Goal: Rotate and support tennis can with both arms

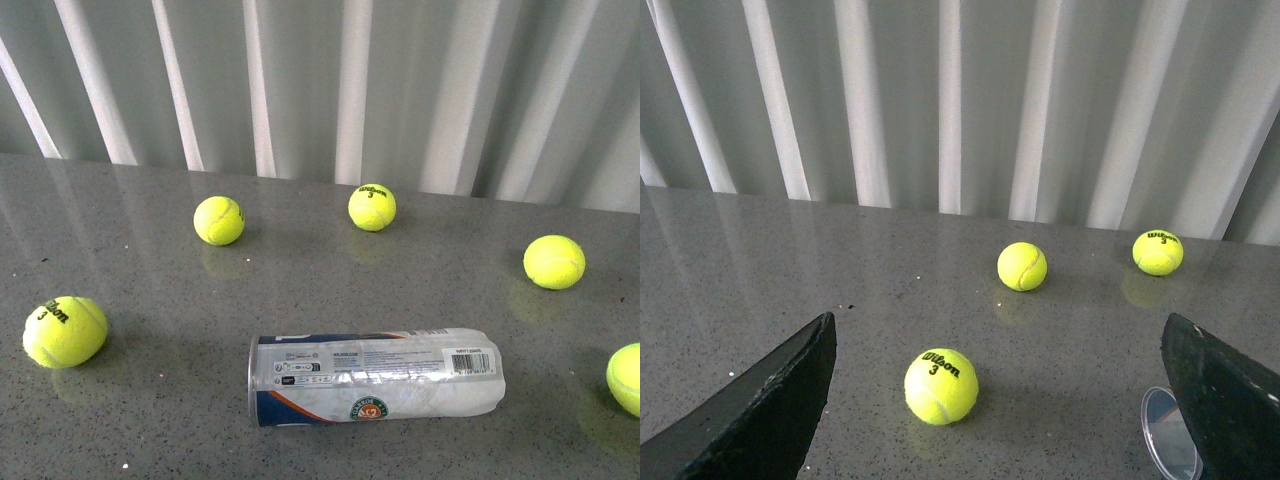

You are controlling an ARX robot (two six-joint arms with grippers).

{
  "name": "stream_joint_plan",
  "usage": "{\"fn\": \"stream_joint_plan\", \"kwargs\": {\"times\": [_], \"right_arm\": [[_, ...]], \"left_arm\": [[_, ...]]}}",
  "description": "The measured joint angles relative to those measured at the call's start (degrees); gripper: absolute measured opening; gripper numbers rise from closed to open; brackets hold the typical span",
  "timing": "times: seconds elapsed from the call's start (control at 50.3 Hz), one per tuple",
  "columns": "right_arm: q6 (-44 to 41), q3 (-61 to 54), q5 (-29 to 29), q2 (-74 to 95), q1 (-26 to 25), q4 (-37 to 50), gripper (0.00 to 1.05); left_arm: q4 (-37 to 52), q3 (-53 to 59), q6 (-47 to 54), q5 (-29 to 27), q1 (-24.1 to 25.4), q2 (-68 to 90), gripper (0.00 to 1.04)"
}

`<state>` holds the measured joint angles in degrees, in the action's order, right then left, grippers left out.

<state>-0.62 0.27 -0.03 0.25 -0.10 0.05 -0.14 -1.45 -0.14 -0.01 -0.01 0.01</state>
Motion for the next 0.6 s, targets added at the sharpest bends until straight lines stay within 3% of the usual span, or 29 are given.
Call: {"fn": "stream_joint_plan", "kwargs": {"times": [0.298,0.378,0.418,0.517,0.597], "right_arm": [[0.0,0.0,0.0,0.0,0.0,0.0,0.56],[0.0,0.0,0.0,0.0,0.0,0.0,0.74],[0.0,0.0,-0.2,0.0,0.0,0.0,0.79],[0.0,0.0,0.0,0.0,0.0,0.0,0.98],[0.1,0.0,0.0,0.0,0.0,0.0,0.97]], "left_arm": [[0.0,0.0,0.0,0.0,0.0,0.0,0.98],[-12.9,-6.2,-7.1,11.7,2.3,9.2,0.98],[-15.1,-9.2,-9.2,14.0,1.9,14.4,0.98],[-9.0,-21.3,-11.5,14.1,-2.2,31.9,0.98],[-2.2,-31.7,-12.2,14.1,-5.7,47.0,0.98]]}}
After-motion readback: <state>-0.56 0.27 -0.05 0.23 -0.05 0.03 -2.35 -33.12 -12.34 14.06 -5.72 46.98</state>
